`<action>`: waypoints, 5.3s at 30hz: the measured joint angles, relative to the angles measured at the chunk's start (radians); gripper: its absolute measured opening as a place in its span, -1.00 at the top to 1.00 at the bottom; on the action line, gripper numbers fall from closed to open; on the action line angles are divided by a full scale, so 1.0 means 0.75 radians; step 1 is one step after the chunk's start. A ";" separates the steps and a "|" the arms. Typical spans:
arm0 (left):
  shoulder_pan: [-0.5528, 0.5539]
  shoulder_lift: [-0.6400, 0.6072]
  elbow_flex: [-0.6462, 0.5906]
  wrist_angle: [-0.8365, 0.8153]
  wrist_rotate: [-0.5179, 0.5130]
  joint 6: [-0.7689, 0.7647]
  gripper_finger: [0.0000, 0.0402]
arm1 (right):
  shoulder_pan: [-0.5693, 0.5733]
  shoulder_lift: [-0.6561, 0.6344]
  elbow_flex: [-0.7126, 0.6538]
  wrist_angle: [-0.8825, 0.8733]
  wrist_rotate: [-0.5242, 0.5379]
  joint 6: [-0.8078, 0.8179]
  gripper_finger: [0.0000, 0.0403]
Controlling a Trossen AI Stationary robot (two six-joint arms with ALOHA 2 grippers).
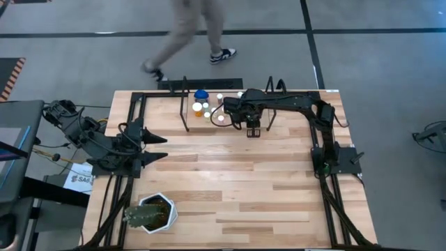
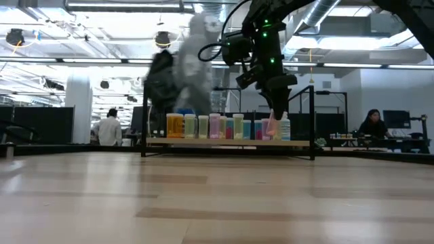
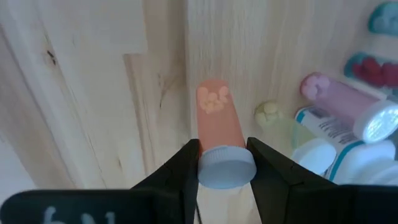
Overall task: Pick and place medicine bottles onto shelf by color
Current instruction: Put the orange pill bottle on the shelf
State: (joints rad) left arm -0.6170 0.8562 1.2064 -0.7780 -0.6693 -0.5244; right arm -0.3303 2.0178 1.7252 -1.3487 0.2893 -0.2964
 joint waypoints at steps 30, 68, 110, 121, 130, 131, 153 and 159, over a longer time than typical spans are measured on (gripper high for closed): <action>0.000 0.001 0.000 0.000 0.001 -0.025 -0.13 | -0.018 0.000 -0.001 0.081 0.000 -0.317 0.31; 0.000 -0.026 0.001 0.002 0.001 0.048 -0.13 | -0.034 0.000 -0.001 0.133 -0.001 -0.445 0.29; 0.000 -0.016 0.001 0.008 -0.053 0.060 -0.13 | 0.017 -0.001 -0.042 -0.065 0.139 -0.271 0.30; 0.095 0.090 -0.001 0.062 -0.120 0.152 -0.13 | 0.227 -0.202 0.116 -0.241 0.110 0.045 0.31; 0.258 0.373 -0.001 0.350 0.171 0.414 -0.13 | 0.564 -0.323 0.229 -0.297 -0.017 0.462 0.31; 0.280 0.412 -0.001 0.400 0.223 0.448 -0.13 | 0.606 -0.321 0.237 -0.297 -0.031 0.497 0.31; 0.398 1.166 0.000 1.399 0.364 0.689 -0.13 | 1.043 -0.271 0.244 -0.228 -0.024 0.954 0.28; 0.398 1.188 0.001 1.439 0.505 0.627 -0.13 | 1.063 -0.271 0.244 -0.196 0.039 0.944 0.29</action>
State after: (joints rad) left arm -0.3187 1.7470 1.2072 0.3015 -0.2906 -0.0540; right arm 0.4671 1.8149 1.9083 -1.4954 0.3189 0.4113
